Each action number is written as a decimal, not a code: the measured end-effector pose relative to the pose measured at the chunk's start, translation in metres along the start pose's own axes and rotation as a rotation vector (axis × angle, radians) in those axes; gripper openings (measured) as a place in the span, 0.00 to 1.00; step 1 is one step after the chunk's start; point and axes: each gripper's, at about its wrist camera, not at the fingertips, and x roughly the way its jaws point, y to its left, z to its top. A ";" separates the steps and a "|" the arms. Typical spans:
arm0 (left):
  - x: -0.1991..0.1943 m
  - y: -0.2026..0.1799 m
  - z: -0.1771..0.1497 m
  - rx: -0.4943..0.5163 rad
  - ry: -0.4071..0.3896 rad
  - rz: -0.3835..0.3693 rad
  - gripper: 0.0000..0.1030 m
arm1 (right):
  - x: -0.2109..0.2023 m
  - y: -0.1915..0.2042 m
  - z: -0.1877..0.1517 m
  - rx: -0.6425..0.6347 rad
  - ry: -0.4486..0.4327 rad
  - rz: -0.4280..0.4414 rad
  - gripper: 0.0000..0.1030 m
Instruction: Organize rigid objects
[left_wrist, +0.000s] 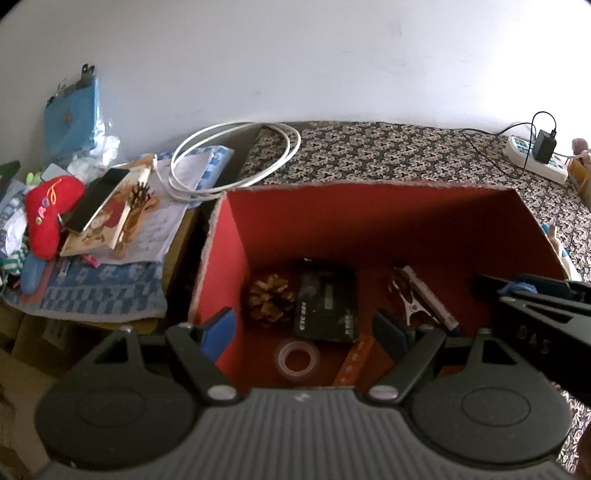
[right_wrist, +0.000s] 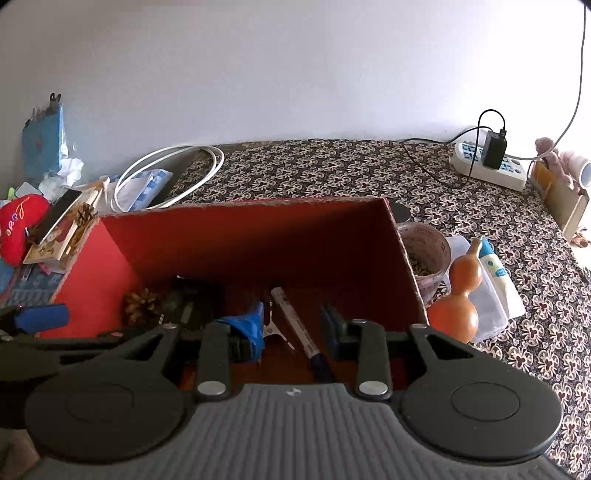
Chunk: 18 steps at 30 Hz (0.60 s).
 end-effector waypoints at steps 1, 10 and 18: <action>0.000 0.000 0.000 -0.002 0.001 0.001 0.83 | 0.000 0.000 0.000 0.003 -0.001 -0.001 0.17; 0.000 0.001 -0.002 -0.012 0.014 0.015 0.83 | -0.001 -0.003 -0.001 0.007 0.008 0.011 0.17; -0.001 0.003 -0.003 -0.020 0.020 0.019 0.83 | -0.002 -0.002 -0.001 0.006 0.010 0.011 0.17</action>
